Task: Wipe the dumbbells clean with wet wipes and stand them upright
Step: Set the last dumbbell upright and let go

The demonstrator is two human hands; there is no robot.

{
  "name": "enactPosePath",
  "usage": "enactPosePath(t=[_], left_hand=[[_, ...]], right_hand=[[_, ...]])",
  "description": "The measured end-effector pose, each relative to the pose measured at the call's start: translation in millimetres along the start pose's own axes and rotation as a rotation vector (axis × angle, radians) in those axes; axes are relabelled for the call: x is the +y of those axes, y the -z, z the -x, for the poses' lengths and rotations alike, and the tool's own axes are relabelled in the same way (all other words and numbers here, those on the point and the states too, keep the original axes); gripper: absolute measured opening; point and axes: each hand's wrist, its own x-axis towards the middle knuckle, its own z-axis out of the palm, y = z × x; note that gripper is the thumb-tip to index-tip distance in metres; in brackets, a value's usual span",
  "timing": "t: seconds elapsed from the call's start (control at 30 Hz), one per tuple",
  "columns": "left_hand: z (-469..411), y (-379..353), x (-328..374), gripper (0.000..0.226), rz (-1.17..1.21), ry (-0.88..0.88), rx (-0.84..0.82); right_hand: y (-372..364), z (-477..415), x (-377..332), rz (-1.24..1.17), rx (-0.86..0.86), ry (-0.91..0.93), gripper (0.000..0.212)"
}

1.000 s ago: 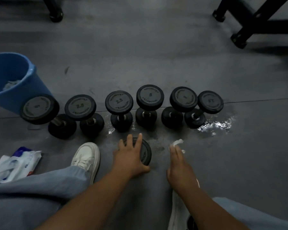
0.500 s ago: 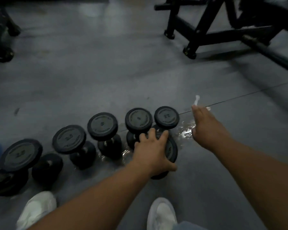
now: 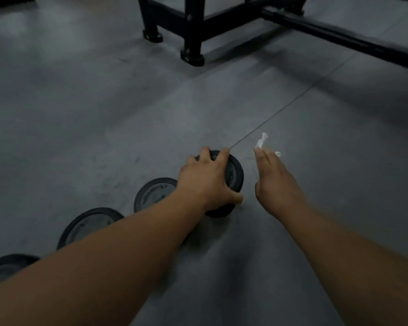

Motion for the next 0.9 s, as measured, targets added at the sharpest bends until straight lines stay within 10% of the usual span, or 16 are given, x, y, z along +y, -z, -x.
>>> enactPosePath(t=[0.47, 0.9], left_hand=[[-51, -38, -12, 0.117, -0.033, 0.062, -0.052], [86, 94, -101, 0.108, -0.112, 0.309, 0.469]], right_hand=[[-40, -27, 13, 0.034, 0.052, -0.016, 0.072], [67, -33, -153, -0.074, 0.346, 0.265, 0.081]])
